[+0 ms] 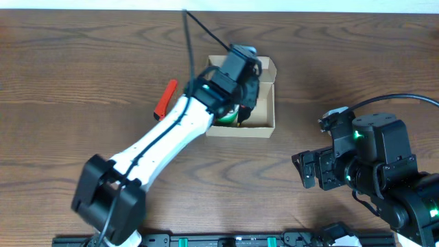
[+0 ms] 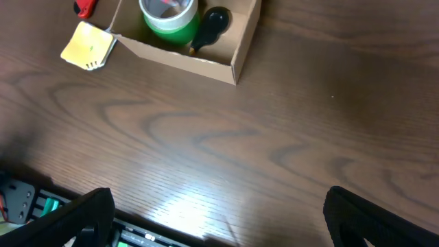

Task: Pack container
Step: 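Carry the red stapler into the box and release it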

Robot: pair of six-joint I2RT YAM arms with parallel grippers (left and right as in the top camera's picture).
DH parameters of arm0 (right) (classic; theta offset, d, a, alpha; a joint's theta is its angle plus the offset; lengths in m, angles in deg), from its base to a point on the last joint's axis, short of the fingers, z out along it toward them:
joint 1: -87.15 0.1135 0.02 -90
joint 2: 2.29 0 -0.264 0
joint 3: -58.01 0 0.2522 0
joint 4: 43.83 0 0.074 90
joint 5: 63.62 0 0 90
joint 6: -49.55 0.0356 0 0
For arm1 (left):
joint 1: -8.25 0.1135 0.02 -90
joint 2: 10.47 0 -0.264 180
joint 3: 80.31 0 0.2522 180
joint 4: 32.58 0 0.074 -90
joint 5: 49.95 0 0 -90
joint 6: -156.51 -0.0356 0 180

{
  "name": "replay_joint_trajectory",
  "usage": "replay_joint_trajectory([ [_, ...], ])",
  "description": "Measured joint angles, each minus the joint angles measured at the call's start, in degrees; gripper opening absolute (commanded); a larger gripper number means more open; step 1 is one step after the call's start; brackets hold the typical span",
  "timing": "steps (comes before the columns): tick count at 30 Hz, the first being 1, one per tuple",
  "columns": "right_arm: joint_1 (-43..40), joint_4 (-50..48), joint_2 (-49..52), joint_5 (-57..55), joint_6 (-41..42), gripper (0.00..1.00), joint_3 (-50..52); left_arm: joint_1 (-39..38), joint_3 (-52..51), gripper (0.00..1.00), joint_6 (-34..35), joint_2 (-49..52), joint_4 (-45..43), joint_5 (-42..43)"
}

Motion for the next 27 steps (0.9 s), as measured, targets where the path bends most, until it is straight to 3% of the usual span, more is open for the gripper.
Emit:
replay_joint_trajectory([
  [8, 0.0, 0.0, 0.0, 0.0, 0.0, 0.99, 0.0, -0.55, 0.0, 0.06, -0.87, 5.4, -1.99, 9.05],
  [24, 0.0, -0.02, 0.0, 0.0, 0.0, 0.99, 0.0, -1.86, 0.0, 0.06, 7.26, 8.5, -4.68, 12.5],
  [27, 0.0, -0.02, 0.0, 0.0, 0.02, 0.99, 0.02, -2.05, 0.0, 0.11, 8.2, 8.81, -5.11, 12.52],
])
